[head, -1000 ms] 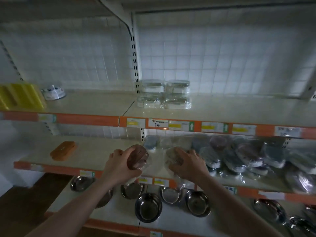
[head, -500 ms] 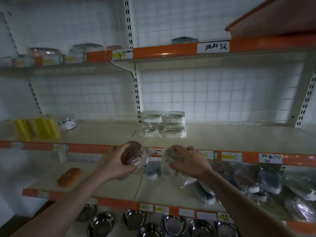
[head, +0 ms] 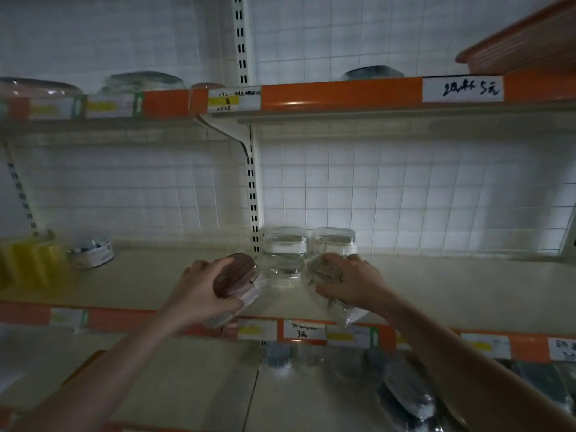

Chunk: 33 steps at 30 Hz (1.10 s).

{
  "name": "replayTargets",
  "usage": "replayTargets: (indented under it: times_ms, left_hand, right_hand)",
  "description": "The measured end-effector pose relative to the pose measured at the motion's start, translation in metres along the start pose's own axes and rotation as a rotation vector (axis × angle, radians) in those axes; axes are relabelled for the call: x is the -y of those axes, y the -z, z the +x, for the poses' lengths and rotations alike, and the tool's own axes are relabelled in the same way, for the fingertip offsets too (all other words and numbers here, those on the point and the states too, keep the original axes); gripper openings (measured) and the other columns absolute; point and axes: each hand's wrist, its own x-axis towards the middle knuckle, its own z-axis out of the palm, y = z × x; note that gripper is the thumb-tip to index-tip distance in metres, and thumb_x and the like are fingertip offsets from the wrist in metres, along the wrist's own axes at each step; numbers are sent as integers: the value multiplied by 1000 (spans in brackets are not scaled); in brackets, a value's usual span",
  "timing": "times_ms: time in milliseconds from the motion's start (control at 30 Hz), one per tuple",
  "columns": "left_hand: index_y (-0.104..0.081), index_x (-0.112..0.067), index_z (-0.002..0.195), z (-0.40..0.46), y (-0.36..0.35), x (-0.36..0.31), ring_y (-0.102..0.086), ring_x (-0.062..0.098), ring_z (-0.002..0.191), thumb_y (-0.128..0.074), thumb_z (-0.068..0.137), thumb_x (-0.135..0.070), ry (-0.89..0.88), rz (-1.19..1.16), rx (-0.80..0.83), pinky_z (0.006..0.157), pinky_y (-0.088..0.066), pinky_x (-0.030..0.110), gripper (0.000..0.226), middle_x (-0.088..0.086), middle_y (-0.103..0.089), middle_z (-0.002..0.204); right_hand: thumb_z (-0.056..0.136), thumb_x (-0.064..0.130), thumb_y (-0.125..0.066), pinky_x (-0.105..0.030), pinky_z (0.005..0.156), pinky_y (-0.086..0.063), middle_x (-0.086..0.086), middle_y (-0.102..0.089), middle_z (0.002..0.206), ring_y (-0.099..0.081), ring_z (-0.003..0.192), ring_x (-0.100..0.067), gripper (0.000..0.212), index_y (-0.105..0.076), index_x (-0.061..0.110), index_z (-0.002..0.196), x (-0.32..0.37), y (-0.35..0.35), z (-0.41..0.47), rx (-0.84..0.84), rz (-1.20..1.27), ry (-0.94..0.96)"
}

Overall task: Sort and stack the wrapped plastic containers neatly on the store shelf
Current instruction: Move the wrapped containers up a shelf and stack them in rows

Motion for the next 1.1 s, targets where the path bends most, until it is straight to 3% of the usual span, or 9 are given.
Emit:
replayTargets:
  times_ms: [167,367,700,800,933,1100]
  left_hand:
    - [-37,-45,137,54,4,46,-44,23,116,-56,40,-71,-26,23,40,97,-42,36,102,3,-46,119]
    - [-36,-44,139,82,10,80,-43,22,113,-54,40,-73,-11,18,45,97,-40,35,105,-1,-42,111]
    - [-36,-42,139,98,11,98,-40,19,111,-54,40,-72,41,1,37,94,-40,32,105,-4,-36,110]
    - [-37,-43,138,101,7,105,-42,20,112,-57,42,-70,39,12,33,94,-42,34,102,-3,-40,110]
    - [-38,-44,137,103,2,109,-42,19,112,-59,42,-68,53,-13,27,96,-42,36,100,-2,-41,112]
    - [-38,-44,137,108,1,100,-41,18,112,-56,40,-68,52,-25,13,95,-39,30,101,-4,-38,107]
  right_hand:
    - [73,56,-66,-41,95,-45,-6,-46,131,-49,115,-27,69,-40,39,135,19,-12,63,4,34,18]
    - [74,50,-68,-36,89,-47,-3,-42,122,-49,110,-25,67,-40,42,134,33,-30,114,71,9,82]
    - [77,49,-69,-39,103,-35,1,-42,139,-40,122,-20,74,-34,37,141,33,-50,173,227,-79,268]
    - [83,41,-66,-39,107,-34,-1,-43,139,-42,112,-12,71,-32,29,144,31,-60,175,315,-48,336]
    - [88,35,-63,-36,111,-28,2,-38,144,-37,131,-17,62,-36,28,143,19,-64,180,288,-20,372]
    - [89,43,-55,-41,103,-38,3,-43,137,-42,123,-18,54,-40,33,140,1,-73,177,191,-25,396]
